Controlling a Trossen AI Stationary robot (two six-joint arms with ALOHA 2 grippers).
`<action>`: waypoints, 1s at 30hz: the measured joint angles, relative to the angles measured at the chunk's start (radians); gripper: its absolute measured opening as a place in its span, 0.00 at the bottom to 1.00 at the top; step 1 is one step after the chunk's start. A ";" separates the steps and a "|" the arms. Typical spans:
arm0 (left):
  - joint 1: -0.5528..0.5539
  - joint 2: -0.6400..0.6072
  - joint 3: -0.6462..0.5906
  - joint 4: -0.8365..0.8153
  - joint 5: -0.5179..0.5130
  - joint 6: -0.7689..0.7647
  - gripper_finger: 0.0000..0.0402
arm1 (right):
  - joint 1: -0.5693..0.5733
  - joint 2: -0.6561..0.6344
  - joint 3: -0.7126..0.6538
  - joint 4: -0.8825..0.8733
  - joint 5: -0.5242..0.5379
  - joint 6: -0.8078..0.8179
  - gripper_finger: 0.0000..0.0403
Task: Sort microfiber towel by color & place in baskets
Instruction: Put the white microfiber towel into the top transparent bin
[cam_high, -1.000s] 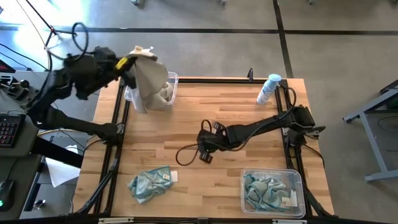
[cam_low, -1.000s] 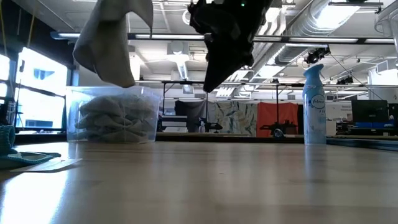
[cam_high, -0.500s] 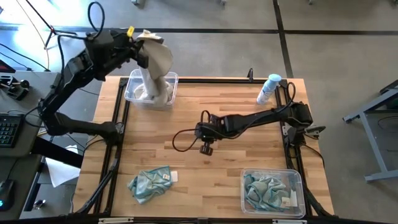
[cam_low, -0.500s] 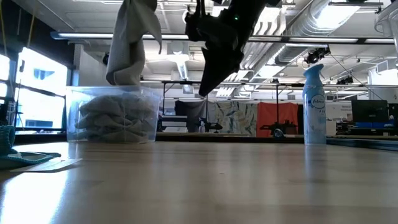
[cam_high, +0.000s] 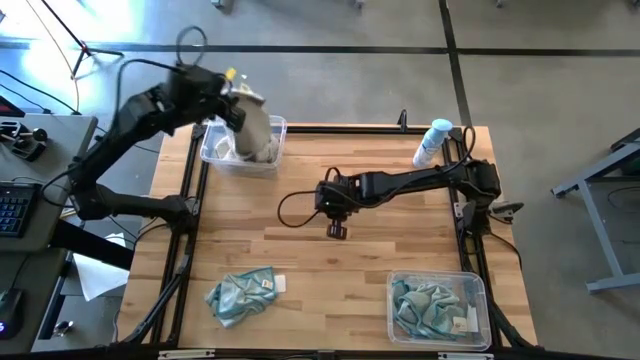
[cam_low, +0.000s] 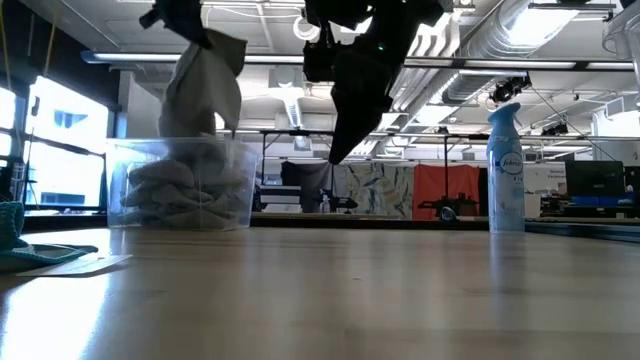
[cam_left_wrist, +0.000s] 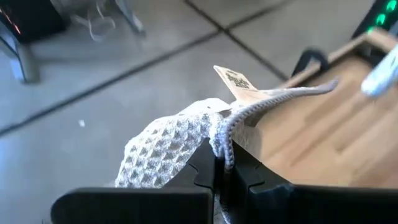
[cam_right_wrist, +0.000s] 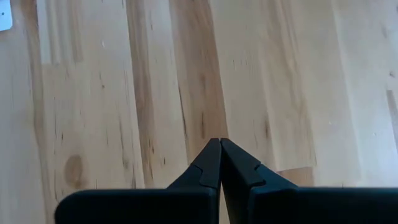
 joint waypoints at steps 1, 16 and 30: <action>0.000 0.000 -0.027 0.001 0.002 -0.012 0.00 | -0.005 0.000 0.000 -0.002 -0.010 -0.004 0.00; 0.088 0.068 -0.368 0.096 -0.226 -0.198 0.00 | -0.017 0.000 0.000 0.047 -0.036 0.122 0.00; 0.136 0.074 -0.370 0.377 -0.321 0.223 0.00 | -0.016 0.000 0.000 0.076 -0.010 0.357 0.00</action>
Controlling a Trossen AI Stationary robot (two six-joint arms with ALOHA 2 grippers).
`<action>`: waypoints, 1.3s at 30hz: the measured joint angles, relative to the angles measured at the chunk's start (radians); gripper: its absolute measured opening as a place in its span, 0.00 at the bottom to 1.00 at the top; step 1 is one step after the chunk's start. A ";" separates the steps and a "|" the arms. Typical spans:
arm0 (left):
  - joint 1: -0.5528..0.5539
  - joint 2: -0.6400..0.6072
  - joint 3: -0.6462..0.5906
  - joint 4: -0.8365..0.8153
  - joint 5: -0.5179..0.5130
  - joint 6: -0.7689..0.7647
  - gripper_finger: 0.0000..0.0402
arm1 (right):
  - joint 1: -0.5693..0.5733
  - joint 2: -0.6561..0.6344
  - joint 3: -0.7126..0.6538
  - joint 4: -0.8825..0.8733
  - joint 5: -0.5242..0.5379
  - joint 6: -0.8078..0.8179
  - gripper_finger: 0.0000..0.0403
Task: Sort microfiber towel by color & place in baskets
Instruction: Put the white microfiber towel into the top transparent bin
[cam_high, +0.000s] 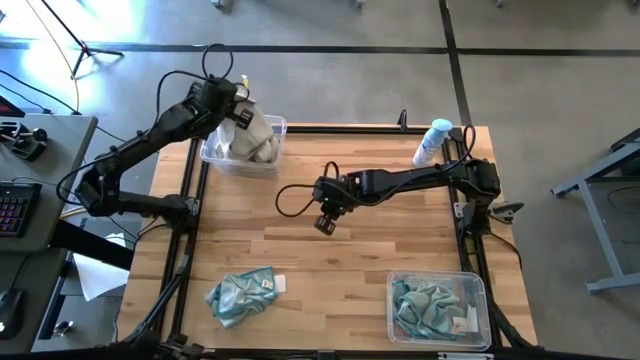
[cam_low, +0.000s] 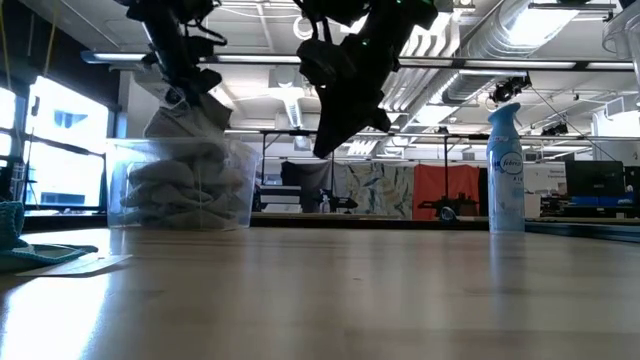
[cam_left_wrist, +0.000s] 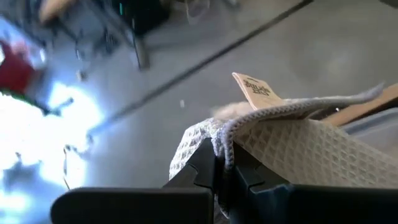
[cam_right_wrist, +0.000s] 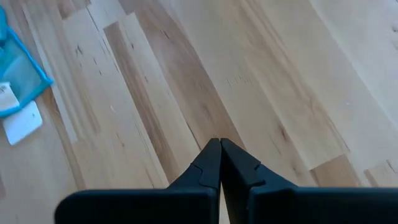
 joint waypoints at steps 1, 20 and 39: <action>0.000 -0.003 0.000 0.036 0.002 0.050 0.00 | 0.000 0.000 0.000 0.006 0.000 0.006 0.00; 0.000 0.041 0.018 -0.273 0.438 -0.396 0.00 | 0.000 0.000 0.000 0.024 0.034 0.051 0.00; 0.000 0.279 0.016 -0.274 0.400 -0.549 0.07 | 0.026 0.000 0.000 0.025 0.069 0.100 0.00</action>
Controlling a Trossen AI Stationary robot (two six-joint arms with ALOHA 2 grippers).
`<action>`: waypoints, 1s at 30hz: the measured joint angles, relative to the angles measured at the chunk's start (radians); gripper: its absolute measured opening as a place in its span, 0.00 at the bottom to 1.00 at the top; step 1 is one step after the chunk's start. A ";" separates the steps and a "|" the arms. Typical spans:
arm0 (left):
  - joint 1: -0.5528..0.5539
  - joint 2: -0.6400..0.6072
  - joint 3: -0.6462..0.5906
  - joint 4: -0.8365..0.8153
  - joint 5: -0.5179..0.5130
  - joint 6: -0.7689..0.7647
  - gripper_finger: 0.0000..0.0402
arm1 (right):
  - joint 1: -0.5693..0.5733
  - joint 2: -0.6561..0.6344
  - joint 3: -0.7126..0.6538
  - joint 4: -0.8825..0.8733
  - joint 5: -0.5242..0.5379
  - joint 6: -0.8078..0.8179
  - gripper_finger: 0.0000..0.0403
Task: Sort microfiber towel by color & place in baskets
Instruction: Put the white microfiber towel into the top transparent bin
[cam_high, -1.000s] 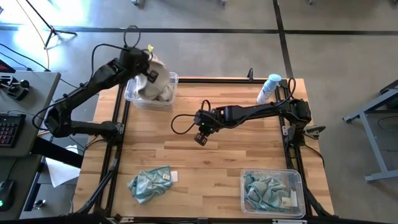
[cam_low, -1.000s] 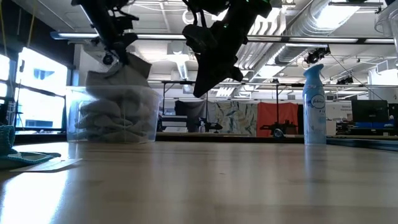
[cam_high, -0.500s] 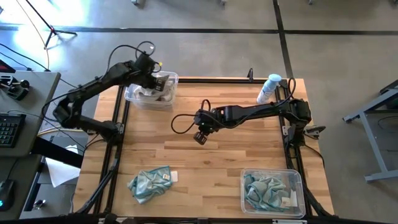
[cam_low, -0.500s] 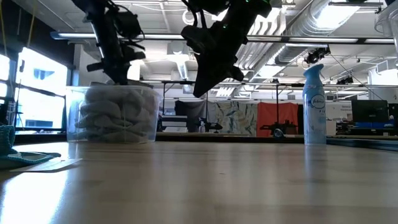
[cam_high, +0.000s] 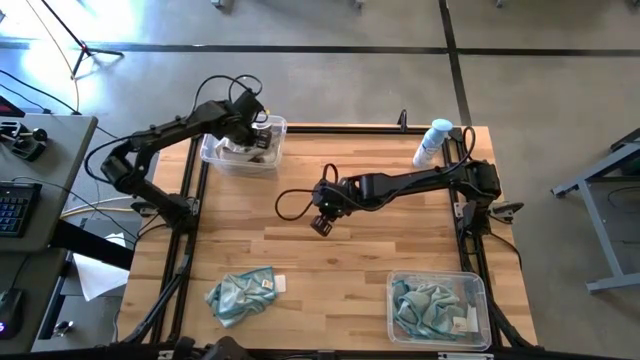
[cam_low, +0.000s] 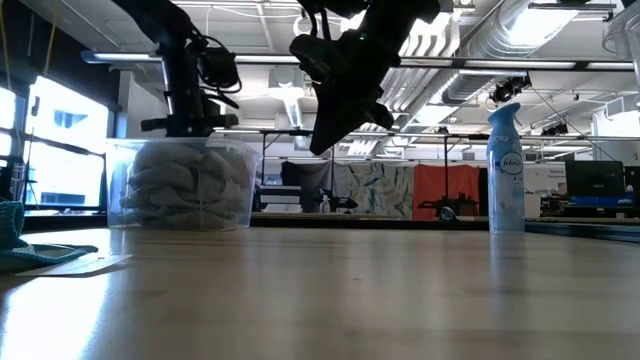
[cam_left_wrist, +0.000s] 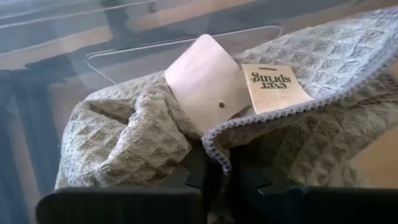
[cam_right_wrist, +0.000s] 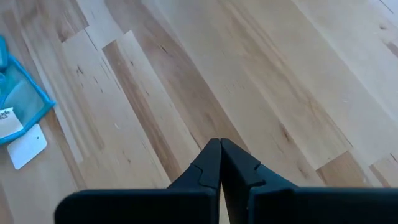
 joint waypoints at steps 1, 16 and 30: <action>0.000 0.000 -0.005 0.003 0.000 -0.006 0.08 | 0.000 0.000 0.000 0.000 0.000 -0.003 0.00; 0.049 -0.002 -0.171 0.191 0.139 -0.070 0.19 | -0.001 0.000 0.000 0.000 0.000 -0.027 0.00; 0.067 -0.064 -0.175 0.174 0.187 -0.054 0.35 | 0.000 0.000 0.000 -0.008 -0.032 -0.047 0.00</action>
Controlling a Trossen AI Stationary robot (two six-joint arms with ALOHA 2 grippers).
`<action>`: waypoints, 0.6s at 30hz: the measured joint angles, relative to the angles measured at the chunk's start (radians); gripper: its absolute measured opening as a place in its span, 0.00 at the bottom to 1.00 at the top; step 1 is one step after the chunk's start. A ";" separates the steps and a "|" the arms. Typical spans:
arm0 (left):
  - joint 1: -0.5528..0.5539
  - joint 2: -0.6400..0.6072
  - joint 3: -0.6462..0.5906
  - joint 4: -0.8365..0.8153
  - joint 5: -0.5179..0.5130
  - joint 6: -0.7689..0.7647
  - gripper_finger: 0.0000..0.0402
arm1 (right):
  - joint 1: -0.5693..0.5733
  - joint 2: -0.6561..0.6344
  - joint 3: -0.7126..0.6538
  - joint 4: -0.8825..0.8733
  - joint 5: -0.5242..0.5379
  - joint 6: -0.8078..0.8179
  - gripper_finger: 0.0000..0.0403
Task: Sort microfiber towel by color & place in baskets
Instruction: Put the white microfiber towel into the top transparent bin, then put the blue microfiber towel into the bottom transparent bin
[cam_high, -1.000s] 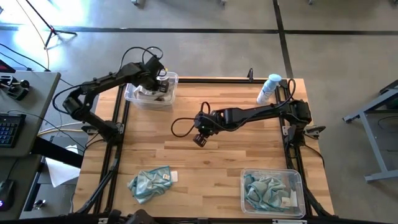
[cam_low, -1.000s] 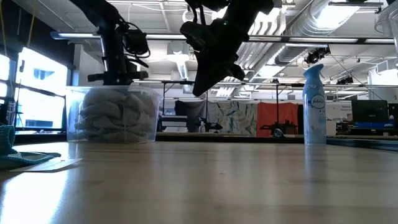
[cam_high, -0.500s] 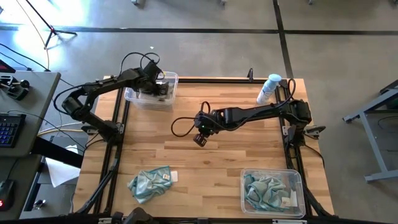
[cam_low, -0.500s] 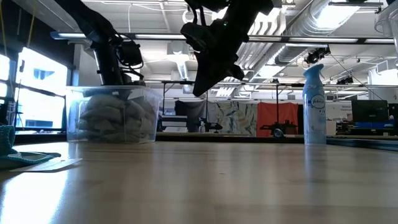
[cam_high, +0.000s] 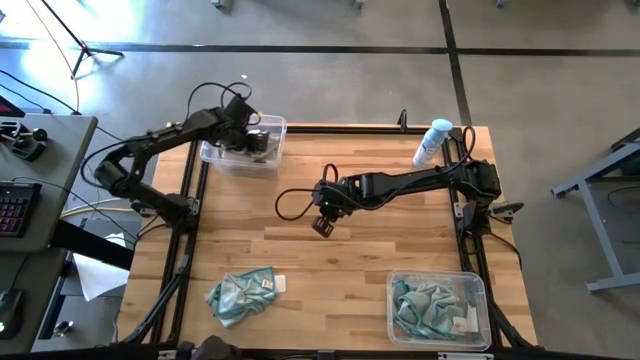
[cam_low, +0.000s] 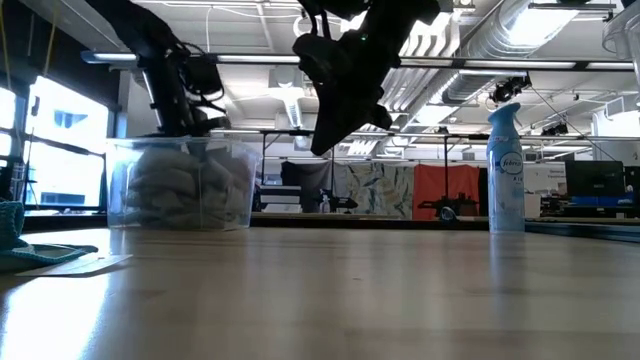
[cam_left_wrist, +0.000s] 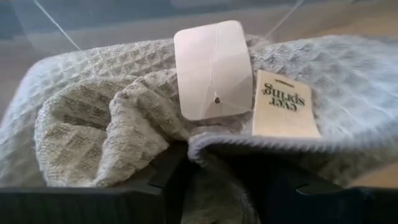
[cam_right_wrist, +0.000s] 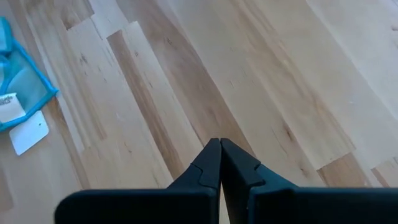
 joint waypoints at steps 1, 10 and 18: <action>-0.002 -0.023 0.000 -0.002 0.000 -0.004 0.35 | 0.000 0.000 0.000 0.000 -0.007 -0.003 0.00; -0.022 -0.274 0.000 -0.032 -0.017 -0.036 0.36 | 0.000 0.000 0.000 0.001 -0.017 -0.066 0.00; -0.160 -0.439 0.002 -0.098 -0.027 -0.122 0.36 | 0.000 0.000 0.000 0.002 -0.064 -0.139 0.00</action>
